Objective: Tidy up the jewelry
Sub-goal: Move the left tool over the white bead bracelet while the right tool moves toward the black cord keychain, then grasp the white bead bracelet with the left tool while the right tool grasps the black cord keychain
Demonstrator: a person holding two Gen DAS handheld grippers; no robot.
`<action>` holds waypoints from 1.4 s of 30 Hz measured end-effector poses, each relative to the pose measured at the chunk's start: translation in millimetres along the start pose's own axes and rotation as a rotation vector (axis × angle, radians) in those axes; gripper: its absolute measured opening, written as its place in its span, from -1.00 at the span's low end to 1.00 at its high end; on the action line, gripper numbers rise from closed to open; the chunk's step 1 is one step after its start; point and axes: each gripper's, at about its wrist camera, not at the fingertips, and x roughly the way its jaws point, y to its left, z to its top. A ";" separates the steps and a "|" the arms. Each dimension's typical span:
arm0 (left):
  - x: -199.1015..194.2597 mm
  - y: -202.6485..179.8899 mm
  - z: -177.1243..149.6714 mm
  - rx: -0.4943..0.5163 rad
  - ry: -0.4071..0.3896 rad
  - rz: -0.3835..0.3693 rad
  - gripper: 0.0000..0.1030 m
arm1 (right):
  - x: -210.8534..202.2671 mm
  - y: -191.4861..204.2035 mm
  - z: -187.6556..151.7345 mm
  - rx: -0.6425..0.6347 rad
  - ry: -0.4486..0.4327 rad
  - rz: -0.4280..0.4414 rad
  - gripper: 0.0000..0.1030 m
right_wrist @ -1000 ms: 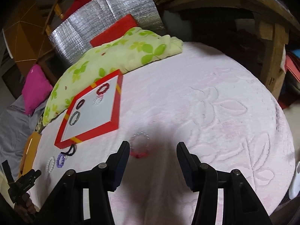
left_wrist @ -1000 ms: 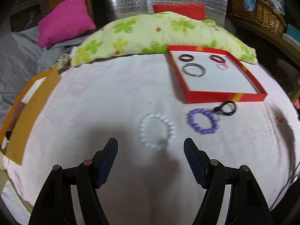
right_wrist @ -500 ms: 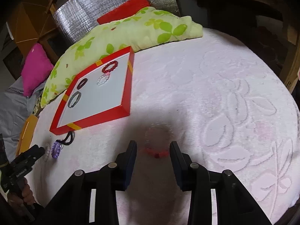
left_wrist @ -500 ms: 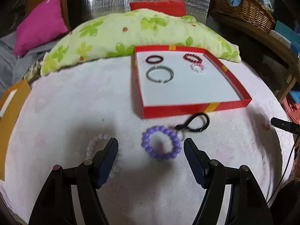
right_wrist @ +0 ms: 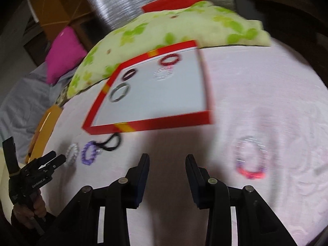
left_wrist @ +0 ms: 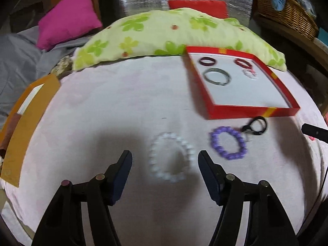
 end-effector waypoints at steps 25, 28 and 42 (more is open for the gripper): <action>7.5 5.9 0.1 0.034 0.009 -0.041 0.31 | 84.2 82.6 16.9 -0.133 0.067 -0.042 -0.51; 9.4 15.5 1.3 -0.001 0.019 -0.036 0.31 | 86.7 85.9 16.1 -0.163 0.056 -0.075 -0.84; 25.0 4.6 -1.4 -0.014 0.076 -0.085 0.32 | 56.4 68.3 10.5 -0.134 -0.008 -0.099 -0.89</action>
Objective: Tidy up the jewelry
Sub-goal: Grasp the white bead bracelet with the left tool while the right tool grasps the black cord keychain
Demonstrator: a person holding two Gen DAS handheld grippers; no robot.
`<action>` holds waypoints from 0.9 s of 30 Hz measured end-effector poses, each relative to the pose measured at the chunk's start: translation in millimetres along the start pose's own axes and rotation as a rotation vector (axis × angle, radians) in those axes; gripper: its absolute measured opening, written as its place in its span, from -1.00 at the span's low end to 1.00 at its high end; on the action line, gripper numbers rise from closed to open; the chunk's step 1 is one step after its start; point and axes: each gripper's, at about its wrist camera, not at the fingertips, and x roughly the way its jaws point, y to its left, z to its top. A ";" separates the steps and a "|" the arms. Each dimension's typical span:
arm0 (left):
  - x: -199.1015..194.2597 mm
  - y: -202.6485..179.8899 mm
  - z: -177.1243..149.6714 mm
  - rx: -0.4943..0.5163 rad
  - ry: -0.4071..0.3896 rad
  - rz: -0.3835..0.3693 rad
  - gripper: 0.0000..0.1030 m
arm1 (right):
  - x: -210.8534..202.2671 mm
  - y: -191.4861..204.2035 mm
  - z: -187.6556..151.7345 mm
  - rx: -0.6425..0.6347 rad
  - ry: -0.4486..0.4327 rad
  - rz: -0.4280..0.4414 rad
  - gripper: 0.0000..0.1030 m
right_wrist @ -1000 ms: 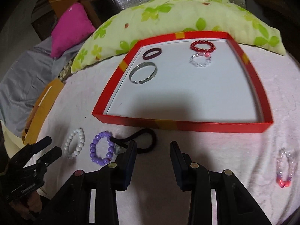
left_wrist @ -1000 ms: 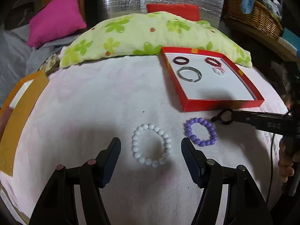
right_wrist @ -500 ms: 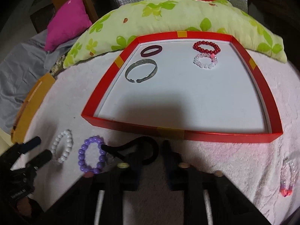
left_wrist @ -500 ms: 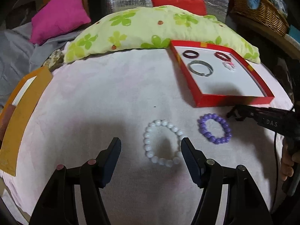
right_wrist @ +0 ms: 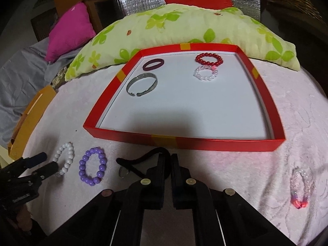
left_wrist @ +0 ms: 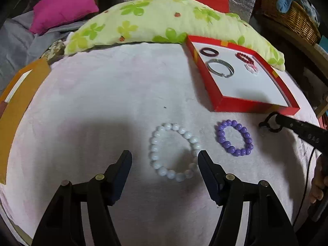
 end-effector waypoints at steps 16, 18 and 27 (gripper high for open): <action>16.5 -6.0 3.5 0.004 -0.005 0.025 0.36 | -9.2 -2.2 -7.0 0.009 0.005 0.024 -0.89; 16.6 -6.9 3.2 0.010 -0.011 0.036 0.28 | -8.7 -1.9 -7.3 0.012 0.007 0.025 -0.89; 12.6 -6.0 4.6 0.012 -0.031 0.032 -0.62 | -9.7 -1.3 -8.6 0.014 0.008 0.030 -0.89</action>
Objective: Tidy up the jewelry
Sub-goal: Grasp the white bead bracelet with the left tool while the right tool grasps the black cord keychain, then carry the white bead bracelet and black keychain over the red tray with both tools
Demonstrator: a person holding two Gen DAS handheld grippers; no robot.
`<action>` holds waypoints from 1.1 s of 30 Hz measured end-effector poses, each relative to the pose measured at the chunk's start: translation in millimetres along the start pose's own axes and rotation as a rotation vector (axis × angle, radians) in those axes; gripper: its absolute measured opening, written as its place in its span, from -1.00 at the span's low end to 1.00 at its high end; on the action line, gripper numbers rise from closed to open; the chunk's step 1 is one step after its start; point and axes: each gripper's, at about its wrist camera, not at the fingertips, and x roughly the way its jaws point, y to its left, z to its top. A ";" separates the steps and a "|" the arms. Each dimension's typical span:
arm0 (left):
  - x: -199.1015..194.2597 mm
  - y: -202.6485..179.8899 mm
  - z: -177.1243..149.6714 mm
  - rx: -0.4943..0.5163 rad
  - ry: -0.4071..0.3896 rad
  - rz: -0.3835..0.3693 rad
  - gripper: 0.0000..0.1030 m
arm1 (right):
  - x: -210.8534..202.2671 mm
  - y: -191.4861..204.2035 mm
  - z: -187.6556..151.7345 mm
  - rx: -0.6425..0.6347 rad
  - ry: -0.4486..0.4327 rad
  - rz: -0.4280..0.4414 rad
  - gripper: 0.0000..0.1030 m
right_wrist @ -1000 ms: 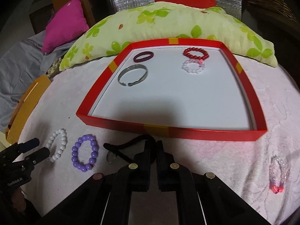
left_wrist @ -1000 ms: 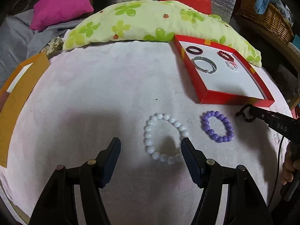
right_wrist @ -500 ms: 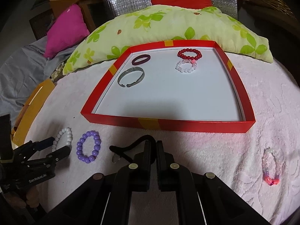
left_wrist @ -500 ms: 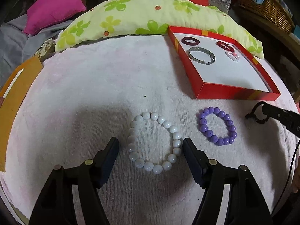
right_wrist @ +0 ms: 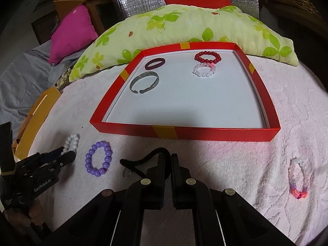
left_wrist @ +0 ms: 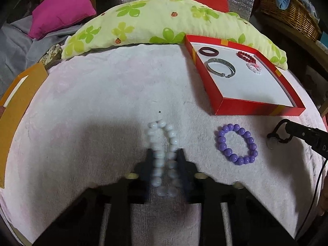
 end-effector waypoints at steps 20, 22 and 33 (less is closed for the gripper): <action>-28.0 -12.4 4.5 0.042 -0.093 0.048 -0.62 | -18.3 -0.5 -3.8 0.003 -0.034 0.025 -0.89; -31.7 -13.6 4.9 0.044 -0.099 0.046 -0.63 | -20.6 -1.6 -4.0 0.004 -0.038 0.025 -0.89; -43.3 -17.8 4.4 0.055 -0.118 0.062 -0.63 | -32.8 -16.4 -5.9 0.023 -0.056 0.015 -0.89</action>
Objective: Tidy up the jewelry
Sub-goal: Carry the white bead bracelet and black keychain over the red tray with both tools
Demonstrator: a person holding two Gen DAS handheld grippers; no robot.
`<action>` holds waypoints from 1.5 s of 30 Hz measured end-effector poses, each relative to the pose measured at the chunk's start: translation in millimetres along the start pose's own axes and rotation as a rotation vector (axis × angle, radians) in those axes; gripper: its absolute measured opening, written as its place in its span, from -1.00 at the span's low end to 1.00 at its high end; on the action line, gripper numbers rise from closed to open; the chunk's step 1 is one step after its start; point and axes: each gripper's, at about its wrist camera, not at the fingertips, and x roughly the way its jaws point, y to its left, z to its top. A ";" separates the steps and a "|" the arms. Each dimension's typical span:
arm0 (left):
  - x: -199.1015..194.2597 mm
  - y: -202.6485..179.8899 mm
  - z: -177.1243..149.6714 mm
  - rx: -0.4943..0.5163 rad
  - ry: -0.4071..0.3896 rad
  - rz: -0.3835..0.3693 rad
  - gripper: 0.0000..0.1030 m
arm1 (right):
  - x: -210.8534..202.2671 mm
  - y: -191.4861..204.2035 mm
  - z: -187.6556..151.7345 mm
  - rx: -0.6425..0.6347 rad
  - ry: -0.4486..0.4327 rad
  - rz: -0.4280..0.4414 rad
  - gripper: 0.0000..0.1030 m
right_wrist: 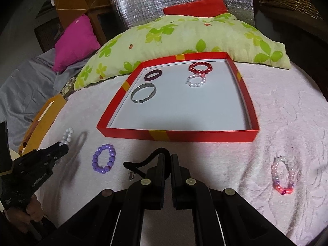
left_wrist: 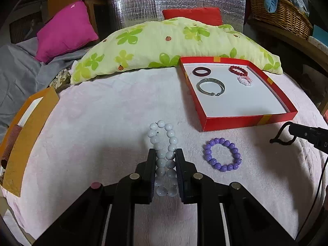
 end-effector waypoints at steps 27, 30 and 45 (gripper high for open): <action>-36.4 -51.3 16.8 0.073 -0.076 -0.018 -0.62 | -34.2 -24.4 3.1 0.041 -0.047 0.039 -0.89; -39.9 -57.0 20.1 0.083 -0.085 -0.023 -0.62 | -39.0 -27.2 4.4 0.048 -0.058 0.042 -0.89; -46.8 -78.1 57.0 0.124 -0.150 -0.051 -0.62 | -52.4 -40.1 20.9 0.087 -0.105 0.042 -0.89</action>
